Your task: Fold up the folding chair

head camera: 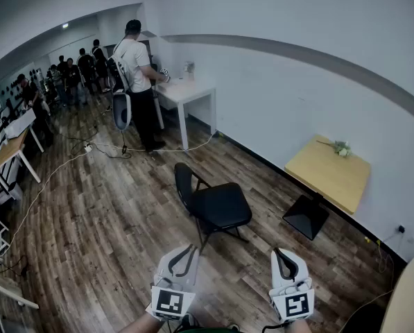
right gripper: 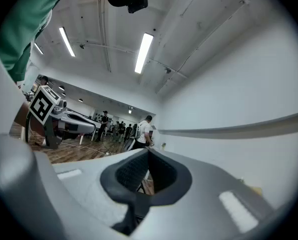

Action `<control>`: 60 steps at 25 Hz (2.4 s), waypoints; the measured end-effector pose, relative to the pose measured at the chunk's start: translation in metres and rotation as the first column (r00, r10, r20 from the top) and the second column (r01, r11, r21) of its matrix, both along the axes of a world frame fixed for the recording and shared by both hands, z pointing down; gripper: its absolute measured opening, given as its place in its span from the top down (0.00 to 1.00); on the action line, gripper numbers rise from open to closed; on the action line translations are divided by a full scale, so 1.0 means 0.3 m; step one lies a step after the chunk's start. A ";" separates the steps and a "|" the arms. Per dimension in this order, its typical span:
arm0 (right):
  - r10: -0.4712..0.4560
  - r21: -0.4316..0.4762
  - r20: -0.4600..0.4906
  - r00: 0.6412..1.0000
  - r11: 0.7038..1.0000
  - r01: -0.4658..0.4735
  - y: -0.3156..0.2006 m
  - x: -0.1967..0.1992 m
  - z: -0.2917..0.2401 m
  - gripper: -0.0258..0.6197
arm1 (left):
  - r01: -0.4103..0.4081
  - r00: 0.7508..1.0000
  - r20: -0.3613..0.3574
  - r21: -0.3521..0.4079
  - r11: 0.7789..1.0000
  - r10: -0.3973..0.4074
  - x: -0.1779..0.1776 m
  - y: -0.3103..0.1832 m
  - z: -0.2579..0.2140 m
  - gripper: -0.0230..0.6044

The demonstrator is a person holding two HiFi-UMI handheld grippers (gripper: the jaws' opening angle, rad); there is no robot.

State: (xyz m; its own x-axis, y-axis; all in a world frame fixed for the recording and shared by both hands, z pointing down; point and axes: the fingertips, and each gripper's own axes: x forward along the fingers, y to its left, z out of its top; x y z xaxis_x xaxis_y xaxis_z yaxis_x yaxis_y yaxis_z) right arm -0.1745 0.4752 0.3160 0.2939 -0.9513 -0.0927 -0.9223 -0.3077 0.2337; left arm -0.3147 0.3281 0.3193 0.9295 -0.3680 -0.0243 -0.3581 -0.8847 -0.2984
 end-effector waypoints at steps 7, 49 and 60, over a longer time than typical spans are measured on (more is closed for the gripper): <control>-0.009 -0.015 -0.016 1.000 1.000 0.008 0.071 0.054 0.007 0.96 | 0.007 1.000 -0.003 -0.001 1.000 -0.007 0.050 0.076 -0.013 0.90; 0.045 -0.096 0.053 0.998 0.995 -0.040 -0.712 0.569 0.111 0.96 | 0.044 0.999 0.007 -0.118 0.992 -0.043 0.460 -0.827 0.141 0.90; -0.003 -0.105 0.129 0.992 0.994 0.017 -0.915 0.857 0.235 0.96 | 0.112 0.993 0.042 -0.099 0.989 -0.108 0.679 -0.997 0.185 0.90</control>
State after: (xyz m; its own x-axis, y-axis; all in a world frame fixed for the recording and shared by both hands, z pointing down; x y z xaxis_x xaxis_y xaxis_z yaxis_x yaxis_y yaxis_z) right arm 0.0825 0.2006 0.3865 0.2871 -0.9568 0.0462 -0.9497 -0.2780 0.1439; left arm -0.1111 0.0290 0.3749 0.8827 -0.4671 0.0519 -0.4456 -0.8668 -0.2239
